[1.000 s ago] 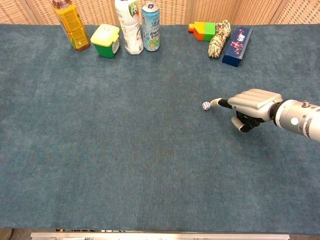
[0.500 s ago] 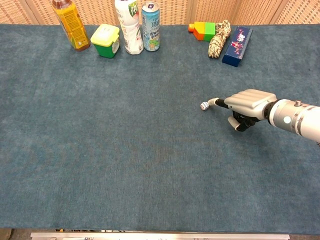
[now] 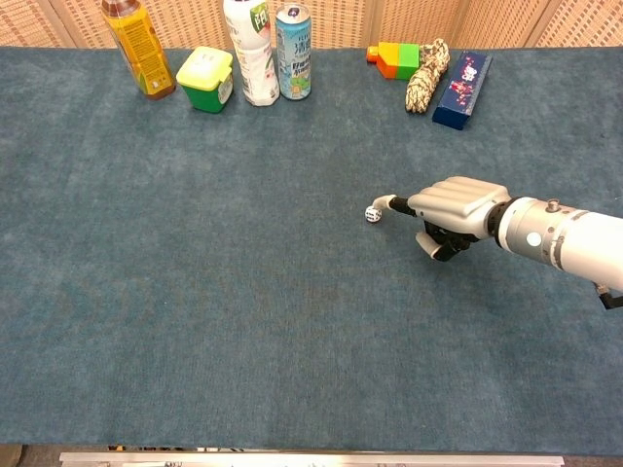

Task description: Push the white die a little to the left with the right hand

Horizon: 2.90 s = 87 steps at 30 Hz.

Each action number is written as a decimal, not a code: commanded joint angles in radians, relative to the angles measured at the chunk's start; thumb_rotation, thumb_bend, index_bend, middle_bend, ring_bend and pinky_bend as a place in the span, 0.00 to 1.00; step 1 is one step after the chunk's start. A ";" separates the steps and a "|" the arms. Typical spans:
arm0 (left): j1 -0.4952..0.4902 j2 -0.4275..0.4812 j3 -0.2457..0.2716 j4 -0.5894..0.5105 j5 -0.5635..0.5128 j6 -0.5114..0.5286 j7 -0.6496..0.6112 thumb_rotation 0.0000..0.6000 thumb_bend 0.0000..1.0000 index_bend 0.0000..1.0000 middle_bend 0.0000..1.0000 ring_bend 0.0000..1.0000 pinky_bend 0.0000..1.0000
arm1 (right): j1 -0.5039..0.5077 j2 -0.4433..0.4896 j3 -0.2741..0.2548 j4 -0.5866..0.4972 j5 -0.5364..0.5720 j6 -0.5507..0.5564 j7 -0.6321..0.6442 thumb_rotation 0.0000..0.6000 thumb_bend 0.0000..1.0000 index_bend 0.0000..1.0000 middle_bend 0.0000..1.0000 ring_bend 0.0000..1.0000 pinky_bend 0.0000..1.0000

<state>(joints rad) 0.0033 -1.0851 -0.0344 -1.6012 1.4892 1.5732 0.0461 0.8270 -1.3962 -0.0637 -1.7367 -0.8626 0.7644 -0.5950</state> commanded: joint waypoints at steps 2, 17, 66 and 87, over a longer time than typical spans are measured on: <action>0.002 0.001 0.000 0.001 -0.001 0.001 -0.003 1.00 0.20 0.03 0.10 0.12 0.04 | 0.007 -0.006 -0.001 -0.004 -0.007 0.005 0.005 1.00 0.66 0.02 1.00 1.00 1.00; -0.004 -0.005 0.000 0.002 0.005 -0.008 0.006 1.00 0.20 0.03 0.10 0.12 0.03 | -0.007 0.027 -0.022 -0.031 -0.033 0.051 0.033 1.00 0.66 0.02 1.00 1.00 1.00; -0.002 -0.008 -0.005 0.019 0.003 -0.006 -0.012 1.00 0.20 0.03 0.10 0.12 0.04 | -0.132 0.157 -0.087 -0.202 -0.239 0.332 0.011 1.00 0.65 0.02 1.00 1.00 1.00; -0.014 -0.015 -0.007 0.006 0.012 -0.013 0.002 1.00 0.20 0.03 0.10 0.12 0.04 | -0.528 0.251 -0.070 -0.011 -0.447 0.802 0.211 1.00 0.47 0.02 0.35 0.31 0.47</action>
<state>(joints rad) -0.0107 -1.0999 -0.0413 -1.5947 1.5013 1.5596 0.0483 0.3170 -1.1481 -0.1365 -1.7557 -1.2948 1.5508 -0.3994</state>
